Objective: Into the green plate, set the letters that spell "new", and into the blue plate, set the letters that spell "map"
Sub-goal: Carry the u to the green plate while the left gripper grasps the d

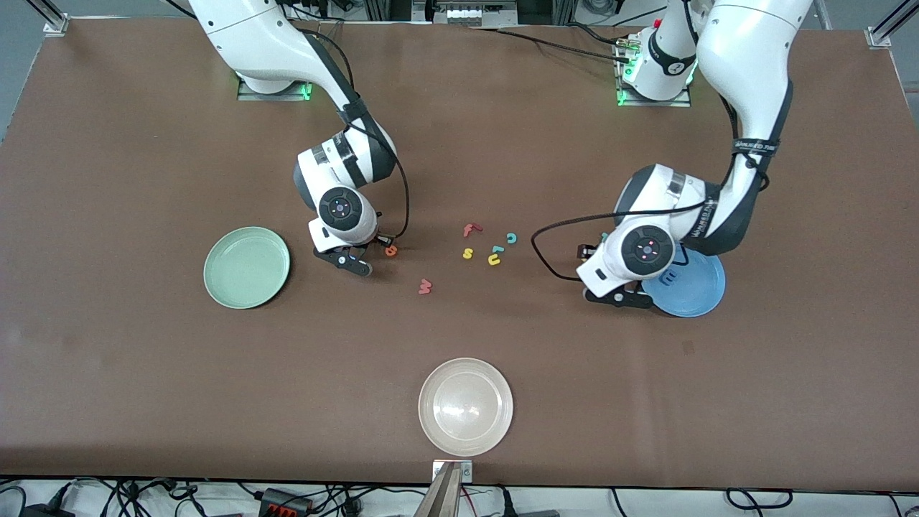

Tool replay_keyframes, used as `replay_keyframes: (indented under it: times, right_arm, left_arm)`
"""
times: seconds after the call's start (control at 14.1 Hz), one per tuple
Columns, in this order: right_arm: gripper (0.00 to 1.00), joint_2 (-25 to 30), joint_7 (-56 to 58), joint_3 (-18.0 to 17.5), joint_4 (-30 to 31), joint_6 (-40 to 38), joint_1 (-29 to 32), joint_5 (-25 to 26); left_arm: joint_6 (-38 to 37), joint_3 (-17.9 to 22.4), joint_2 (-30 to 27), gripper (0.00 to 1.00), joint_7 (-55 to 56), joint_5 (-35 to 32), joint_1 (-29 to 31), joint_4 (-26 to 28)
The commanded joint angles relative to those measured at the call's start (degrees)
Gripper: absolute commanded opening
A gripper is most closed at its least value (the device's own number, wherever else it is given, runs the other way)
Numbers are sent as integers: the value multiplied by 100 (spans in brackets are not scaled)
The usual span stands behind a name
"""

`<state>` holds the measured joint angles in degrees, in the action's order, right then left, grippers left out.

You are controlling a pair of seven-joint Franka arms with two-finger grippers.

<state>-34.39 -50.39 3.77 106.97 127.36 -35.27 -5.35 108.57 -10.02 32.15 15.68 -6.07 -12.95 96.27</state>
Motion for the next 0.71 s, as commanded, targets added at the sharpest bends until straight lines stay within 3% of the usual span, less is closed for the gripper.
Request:
replay_keyframes:
  times: [0.0,0.21,0.35,0.64]
  right_arm:
    - [39,64,-86,18,245,306,-50,-81]
    - [37,64,-94,9,316,351,-50,-81]
    - [31,64,-85,9,307,351,-50,-72]
    - [15,117,-77,10,272,316,-42,-72]
  left_arm:
    - [208,-114,-68,90,-853,-114,117,243]
    - [261,-237,-200,88,-1916,-122,117,427]
    - [427,-264,-226,86,-2025,-122,117,629]
    - [1533,-282,-411,76,-2864,-149,99,1367]
